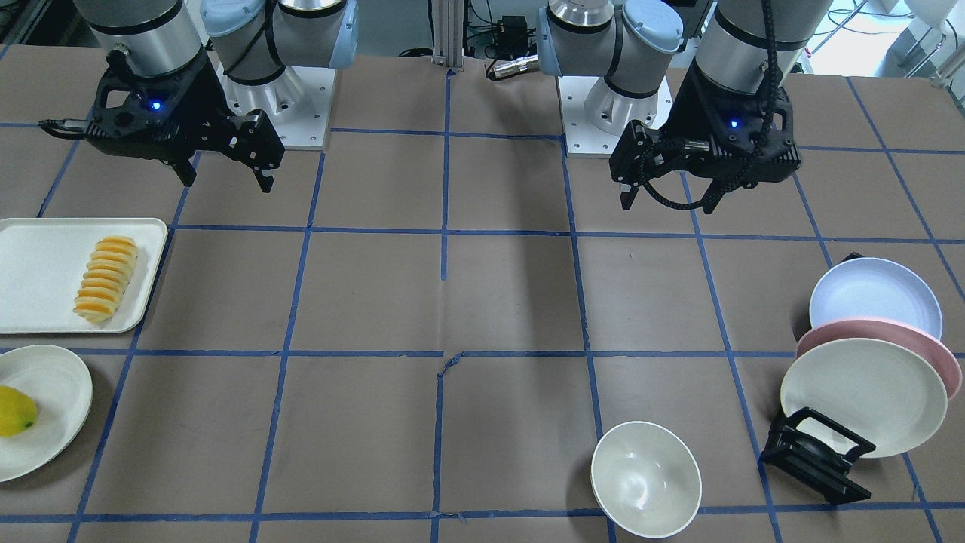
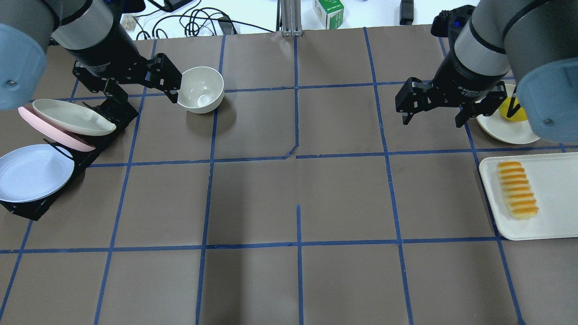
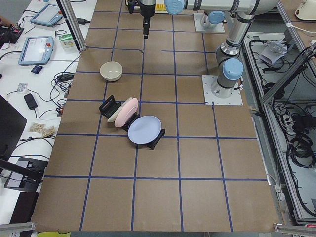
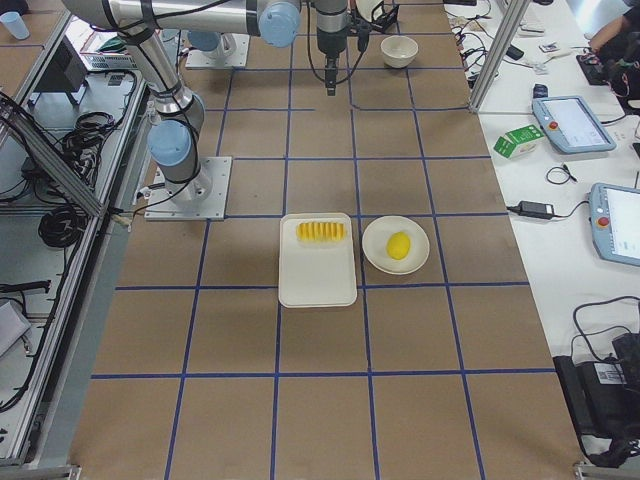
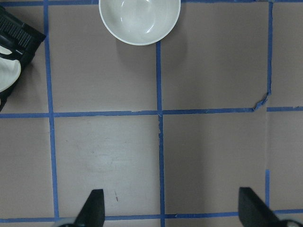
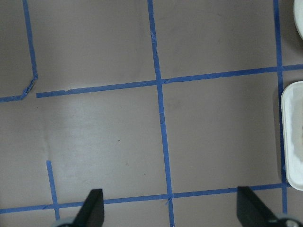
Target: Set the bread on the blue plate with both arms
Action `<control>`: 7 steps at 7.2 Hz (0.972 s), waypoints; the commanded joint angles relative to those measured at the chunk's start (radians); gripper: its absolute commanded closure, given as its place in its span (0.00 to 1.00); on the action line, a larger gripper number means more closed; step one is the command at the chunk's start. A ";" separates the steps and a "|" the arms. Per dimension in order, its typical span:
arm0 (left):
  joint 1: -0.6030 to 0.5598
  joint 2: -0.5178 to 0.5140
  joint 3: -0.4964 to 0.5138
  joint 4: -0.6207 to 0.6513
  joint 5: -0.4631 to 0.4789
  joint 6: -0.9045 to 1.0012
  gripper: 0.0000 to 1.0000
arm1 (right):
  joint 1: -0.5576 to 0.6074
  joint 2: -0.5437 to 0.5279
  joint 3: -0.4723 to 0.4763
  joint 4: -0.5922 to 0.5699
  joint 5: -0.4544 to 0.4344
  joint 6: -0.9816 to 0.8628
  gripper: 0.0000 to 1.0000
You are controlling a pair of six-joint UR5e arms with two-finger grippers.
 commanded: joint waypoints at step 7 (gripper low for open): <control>0.338 0.086 -0.003 -0.070 0.077 0.030 0.00 | -0.104 0.006 0.016 0.039 -0.062 -0.052 0.00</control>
